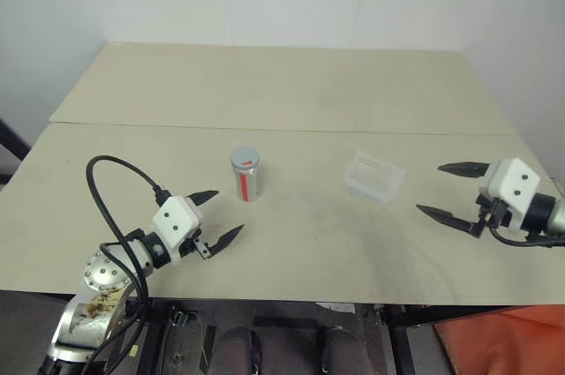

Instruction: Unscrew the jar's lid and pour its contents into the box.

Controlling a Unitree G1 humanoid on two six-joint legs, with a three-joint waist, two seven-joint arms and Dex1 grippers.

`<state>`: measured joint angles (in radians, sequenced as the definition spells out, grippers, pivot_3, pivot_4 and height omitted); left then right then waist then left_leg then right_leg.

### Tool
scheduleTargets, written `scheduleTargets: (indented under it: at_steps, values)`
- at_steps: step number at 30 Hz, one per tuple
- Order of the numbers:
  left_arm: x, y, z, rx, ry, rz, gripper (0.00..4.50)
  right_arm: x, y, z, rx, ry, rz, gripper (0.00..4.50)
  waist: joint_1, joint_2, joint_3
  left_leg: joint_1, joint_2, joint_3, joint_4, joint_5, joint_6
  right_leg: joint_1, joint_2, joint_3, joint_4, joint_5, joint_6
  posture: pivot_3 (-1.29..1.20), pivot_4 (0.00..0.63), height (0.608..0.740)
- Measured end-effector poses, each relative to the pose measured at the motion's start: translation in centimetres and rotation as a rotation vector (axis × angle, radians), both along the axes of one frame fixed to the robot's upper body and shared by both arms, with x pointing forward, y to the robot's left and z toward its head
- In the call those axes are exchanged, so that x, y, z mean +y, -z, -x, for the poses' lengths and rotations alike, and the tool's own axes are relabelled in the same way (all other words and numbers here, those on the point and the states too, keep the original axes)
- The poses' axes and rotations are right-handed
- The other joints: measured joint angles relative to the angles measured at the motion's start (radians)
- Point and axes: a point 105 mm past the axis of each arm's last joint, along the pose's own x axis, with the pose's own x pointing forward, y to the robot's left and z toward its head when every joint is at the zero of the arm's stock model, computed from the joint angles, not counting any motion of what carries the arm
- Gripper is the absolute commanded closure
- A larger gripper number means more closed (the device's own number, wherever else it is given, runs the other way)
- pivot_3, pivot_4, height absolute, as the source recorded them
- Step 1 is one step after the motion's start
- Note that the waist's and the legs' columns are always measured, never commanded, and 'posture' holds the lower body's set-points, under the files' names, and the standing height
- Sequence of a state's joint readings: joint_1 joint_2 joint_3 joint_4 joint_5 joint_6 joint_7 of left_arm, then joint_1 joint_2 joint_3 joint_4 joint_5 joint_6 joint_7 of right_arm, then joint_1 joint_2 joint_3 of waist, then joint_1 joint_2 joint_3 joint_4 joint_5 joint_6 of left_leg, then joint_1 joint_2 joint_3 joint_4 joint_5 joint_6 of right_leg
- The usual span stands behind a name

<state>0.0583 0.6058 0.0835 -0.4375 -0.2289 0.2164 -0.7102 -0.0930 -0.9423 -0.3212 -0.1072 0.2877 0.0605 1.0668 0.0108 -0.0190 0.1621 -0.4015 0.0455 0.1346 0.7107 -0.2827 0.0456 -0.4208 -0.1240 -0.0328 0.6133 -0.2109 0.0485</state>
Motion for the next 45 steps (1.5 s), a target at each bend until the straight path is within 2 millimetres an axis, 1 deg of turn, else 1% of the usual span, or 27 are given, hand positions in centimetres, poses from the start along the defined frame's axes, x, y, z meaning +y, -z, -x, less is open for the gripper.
scheduleTargets:
  at_steps: [18, 22, 25, 29, 33, 36, 39, 45]
  values:
    - [0.1, -0.1, -0.3, -0.016, -0.034, 0.014, 0.04, -0.1, 0.1, -0.1, 0.011, 0.007, -0.002, 0.0, 0.0, 0.0, 0.0, 0.0, 0.0, 0.0, 0.0, 0.0, 0.0, 0.0, 0.0, 0.0, 0.0, 0.0, 0.0, 0.0, 0.15, 0.74]
    - [-0.1, -0.5, -0.7, -0.043, -0.077, 0.061, 0.04, 0.0, 0.1, -0.2, 0.007, 0.013, 0.004, 0.0, 0.001, 0.0, 0.0, 0.0, 0.0, 0.0, 0.0, 0.0, 0.0, 0.0, 0.0, 0.0, 0.0, 0.0, 0.0, 0.0, 0.15, 0.74]
    - [-0.7, 0.0, -1.1, -0.052, -0.122, 0.094, 0.04, 0.1, 0.5, -0.3, 0.015, 0.014, 0.014, 0.0, 0.001, 0.0, 0.0, 0.0, 0.0, 0.0, 0.0, 0.0, 0.0, 0.001, 0.0, 0.0, 0.0, 0.0, 0.0, 0.0, 0.15, 0.74]
    - [-2.4, 0.3, -1.7, -0.097, -0.192, 0.168, 0.04, 0.2, 0.5, -0.4, 0.009, 0.016, 0.02, 0.0, 0.002, 0.0, 0.0, 0.0, -0.001, -0.001, 0.001, 0.0, 0.0, 0.001, 0.0, 0.0, 0.0, 0.001, 0.001, 0.0, 0.15, 0.74]
    - [-2.9, -0.1, -2.5, -0.164, -0.29, 0.241, 0.04, 0.4, 0.5, -0.5, 0.001, 0.017, 0.014, 0.0, 0.001, -0.001, 0.0, 0.0, -0.001, -0.002, 0.001, 0.0, 0.0, 0.001, 0.0, 0.0, 0.0, 0.001, 0.001, 0.0, 0.15, 0.74]
    - [-3.1, 0.0, -2.8, -0.184, -0.348, 0.279, 0.04, 0.6, 0.5, -0.5, -0.003, 0.015, 0.014, 0.0, 0.001, -0.001, 0.0, 0.0, -0.001, -0.004, 0.001, 0.0, 0.001, 0.001, 0.0, 0.0, -0.001, 0.001, 0.001, 0.0, 0.15, 0.74]
    - [-3.3, 0.5, -3.1, -0.17, -0.408, 0.339, 0.04, 0.8, 0.4, -0.5, 0.001, 0.013, 0.013, 0.0, 0.002, -0.001, 0.0, 0.0, -0.001, -0.009, 0.001, -0.001, 0.001, 0.002, 0.0, 0.0, 0.0, 0.001, 0.001, 0.0, 0.15, 0.74]
    - [-4.1, 1.9, -3.6, -0.138, -0.423, 0.366, 0.04, 1.5, 0.4, -0.6, -0.006, 0.002, -0.002, 0.0, 0.002, -0.001, -0.001, -0.002, -0.002, -0.012, 0.002, -0.001, 0.002, 0.002, 0.0, -0.001, -0.001, 0.001, 0.001, 0.0, 0.15, 0.74]
